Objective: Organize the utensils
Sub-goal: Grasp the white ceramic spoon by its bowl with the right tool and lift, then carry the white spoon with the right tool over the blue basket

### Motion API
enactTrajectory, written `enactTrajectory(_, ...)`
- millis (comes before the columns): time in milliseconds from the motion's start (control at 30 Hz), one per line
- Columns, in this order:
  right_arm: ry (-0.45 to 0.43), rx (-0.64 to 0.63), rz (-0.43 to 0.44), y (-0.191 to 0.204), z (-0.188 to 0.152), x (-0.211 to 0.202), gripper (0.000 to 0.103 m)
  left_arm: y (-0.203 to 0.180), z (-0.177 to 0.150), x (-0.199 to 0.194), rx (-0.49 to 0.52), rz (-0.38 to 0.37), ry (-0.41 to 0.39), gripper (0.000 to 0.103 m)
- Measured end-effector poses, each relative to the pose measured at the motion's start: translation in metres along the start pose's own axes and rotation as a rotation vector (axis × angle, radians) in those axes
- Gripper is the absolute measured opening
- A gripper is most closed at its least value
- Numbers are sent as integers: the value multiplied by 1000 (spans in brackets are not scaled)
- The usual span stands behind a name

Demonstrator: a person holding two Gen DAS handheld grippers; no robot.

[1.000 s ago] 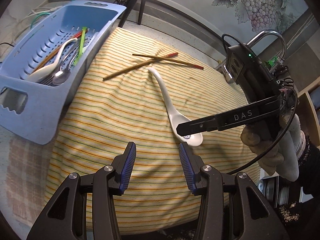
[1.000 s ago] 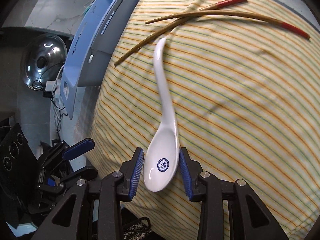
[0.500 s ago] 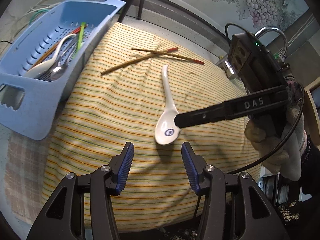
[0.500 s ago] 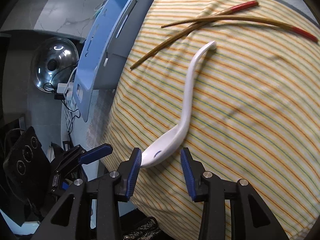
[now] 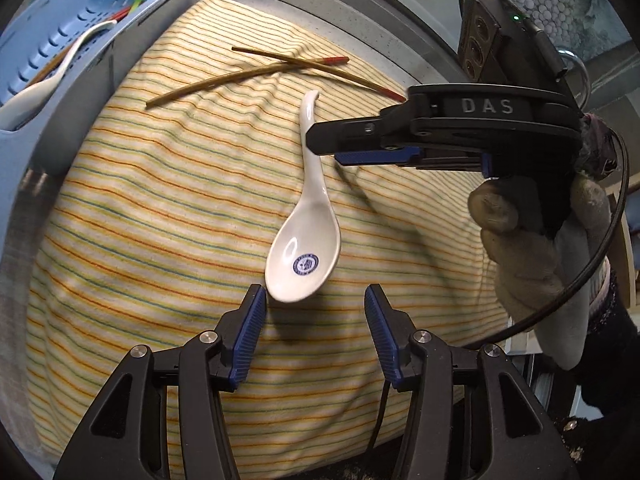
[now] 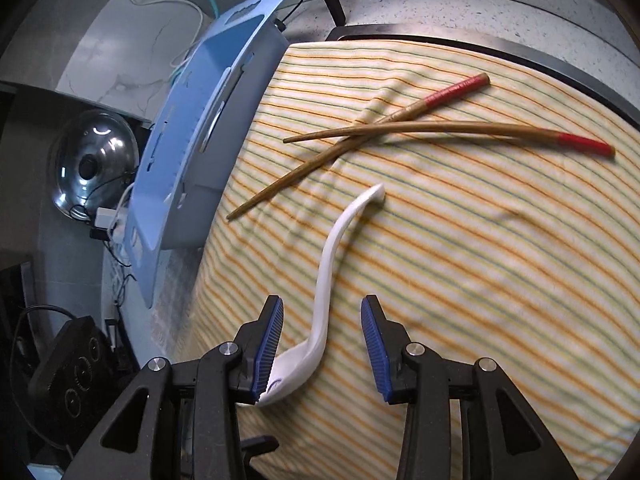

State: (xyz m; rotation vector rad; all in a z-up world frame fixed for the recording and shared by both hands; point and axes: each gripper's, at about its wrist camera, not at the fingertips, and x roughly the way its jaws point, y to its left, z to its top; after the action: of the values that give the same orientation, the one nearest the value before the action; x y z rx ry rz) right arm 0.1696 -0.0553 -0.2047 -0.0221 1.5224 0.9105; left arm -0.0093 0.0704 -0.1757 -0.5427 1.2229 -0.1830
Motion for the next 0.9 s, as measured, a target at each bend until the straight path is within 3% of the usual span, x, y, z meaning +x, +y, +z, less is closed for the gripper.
enactTrajectory(233,0,-29,-44,11,8,13,36,2,9,4,-25,8,-14,47)
enactTrajectory(400,-1,-67,-98,19,8,17,18,1,13,6,-21,30,-21,35)
enactTrajectory(533,-5,-67,-91,23,7,19,9,0,15,7,-8,43,-24,35)
enactTrajectory(900,-63,-41,-19,26,9,-9,7,-3,10,-23,45,52,-69,35)
